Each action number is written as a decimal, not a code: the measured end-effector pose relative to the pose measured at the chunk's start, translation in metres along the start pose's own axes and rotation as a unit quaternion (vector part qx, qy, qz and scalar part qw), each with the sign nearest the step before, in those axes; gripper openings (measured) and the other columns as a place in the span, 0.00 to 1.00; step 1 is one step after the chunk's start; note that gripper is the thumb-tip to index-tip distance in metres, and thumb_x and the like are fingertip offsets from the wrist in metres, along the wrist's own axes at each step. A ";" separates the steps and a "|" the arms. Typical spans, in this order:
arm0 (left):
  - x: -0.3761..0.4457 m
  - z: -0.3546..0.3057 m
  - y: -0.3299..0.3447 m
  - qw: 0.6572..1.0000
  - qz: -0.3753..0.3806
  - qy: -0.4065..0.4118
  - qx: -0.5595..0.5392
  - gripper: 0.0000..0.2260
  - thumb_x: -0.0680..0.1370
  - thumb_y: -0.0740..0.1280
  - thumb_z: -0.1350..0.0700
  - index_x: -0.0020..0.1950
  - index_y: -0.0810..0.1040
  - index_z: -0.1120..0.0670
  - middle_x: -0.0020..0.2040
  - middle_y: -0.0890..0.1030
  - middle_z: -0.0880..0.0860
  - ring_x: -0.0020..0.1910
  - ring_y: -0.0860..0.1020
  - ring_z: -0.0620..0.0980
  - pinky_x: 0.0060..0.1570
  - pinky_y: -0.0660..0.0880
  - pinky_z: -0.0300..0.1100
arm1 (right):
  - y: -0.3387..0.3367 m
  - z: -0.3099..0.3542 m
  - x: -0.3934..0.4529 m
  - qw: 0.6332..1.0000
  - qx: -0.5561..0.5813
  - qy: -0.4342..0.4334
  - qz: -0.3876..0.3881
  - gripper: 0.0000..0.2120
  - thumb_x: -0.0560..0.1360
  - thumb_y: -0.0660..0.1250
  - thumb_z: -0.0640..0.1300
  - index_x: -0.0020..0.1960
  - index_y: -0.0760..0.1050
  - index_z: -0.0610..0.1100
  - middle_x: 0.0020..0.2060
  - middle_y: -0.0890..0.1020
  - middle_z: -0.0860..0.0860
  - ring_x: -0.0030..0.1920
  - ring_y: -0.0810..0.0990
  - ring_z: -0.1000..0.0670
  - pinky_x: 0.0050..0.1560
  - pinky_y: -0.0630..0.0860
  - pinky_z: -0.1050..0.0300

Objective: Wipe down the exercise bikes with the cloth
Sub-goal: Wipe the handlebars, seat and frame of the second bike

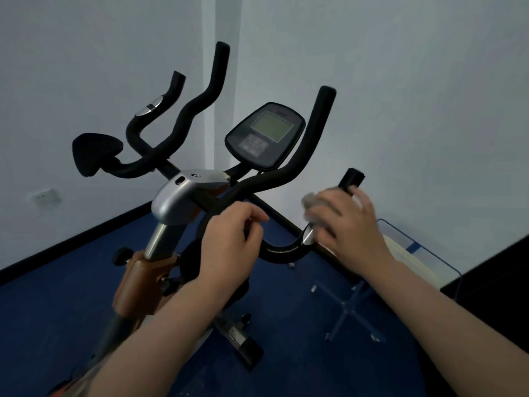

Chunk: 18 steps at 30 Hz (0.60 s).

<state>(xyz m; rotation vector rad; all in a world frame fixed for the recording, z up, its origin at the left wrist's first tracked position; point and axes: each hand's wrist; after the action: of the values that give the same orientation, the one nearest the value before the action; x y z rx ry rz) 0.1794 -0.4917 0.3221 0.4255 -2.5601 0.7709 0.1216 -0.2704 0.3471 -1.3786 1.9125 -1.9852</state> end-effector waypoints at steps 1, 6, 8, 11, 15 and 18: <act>0.000 -0.001 0.003 1.000 0.009 0.000 0.025 0.09 0.77 0.66 0.63 0.47 0.80 0.49 0.40 0.79 0.43 0.34 0.74 0.40 0.43 0.71 0.42 | 0.004 -0.003 -0.002 0.999 0.001 0.043 -0.012 0.09 0.72 0.67 0.42 0.51 0.82 0.44 0.57 0.80 0.45 0.60 0.79 0.44 0.71 0.60 0.41; -0.003 0.003 0.006 0.996 0.009 0.006 0.093 0.08 0.76 0.68 0.62 0.47 0.81 0.48 0.38 0.79 0.41 0.33 0.72 0.34 0.44 0.67 0.39 | 0.027 0.016 -0.019 0.993 0.043 -0.104 0.019 0.13 0.78 0.62 0.45 0.57 0.81 0.44 0.58 0.80 0.45 0.63 0.75 0.43 0.71 0.63 0.41; -0.002 0.003 0.006 0.995 0.012 0.002 0.098 0.09 0.76 0.67 0.62 0.46 0.81 0.48 0.36 0.79 0.42 0.32 0.73 0.36 0.41 0.67 0.39 | 0.019 -0.005 -0.005 0.992 0.042 -0.120 0.018 0.13 0.79 0.61 0.48 0.57 0.82 0.46 0.55 0.80 0.48 0.59 0.76 0.45 0.72 0.60 0.49; -0.004 0.003 0.007 0.996 0.000 -0.018 0.090 0.10 0.77 0.67 0.62 0.46 0.81 0.47 0.33 0.79 0.44 0.32 0.74 0.42 0.39 0.67 0.38 | 0.012 -0.012 0.004 0.998 0.052 0.022 -0.029 0.12 0.78 0.61 0.47 0.53 0.82 0.45 0.52 0.81 0.49 0.57 0.78 0.45 0.71 0.58 0.52; -0.007 0.005 0.006 0.997 -0.037 -0.021 0.062 0.09 0.77 0.66 0.62 0.46 0.80 0.48 0.39 0.80 0.44 0.29 0.72 0.42 0.37 0.70 0.40 | 0.027 0.041 -0.016 0.996 0.062 -0.045 0.035 0.12 0.76 0.62 0.47 0.55 0.81 0.46 0.53 0.81 0.50 0.58 0.78 0.45 0.68 0.64 0.48; -0.010 0.005 0.002 0.996 -0.057 -0.013 0.074 0.09 0.77 0.67 0.64 0.46 0.80 0.50 0.41 0.79 0.43 0.34 0.74 0.42 0.41 0.72 0.42 | 0.013 0.023 -0.009 0.985 0.064 -0.120 0.105 0.16 0.79 0.62 0.53 0.63 0.78 0.49 0.58 0.80 0.53 0.61 0.76 0.50 0.68 0.64 0.52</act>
<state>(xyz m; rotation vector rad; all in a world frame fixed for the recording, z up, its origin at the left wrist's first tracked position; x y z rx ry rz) 0.1861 -0.4913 0.3125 0.6275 -2.4863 0.9207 0.1349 -0.2859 0.3275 -1.2588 1.7144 -1.7253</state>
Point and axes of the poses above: each hand's wrist, its own x-axis towards the middle knuckle, its own y-axis out of the palm, z = x × y
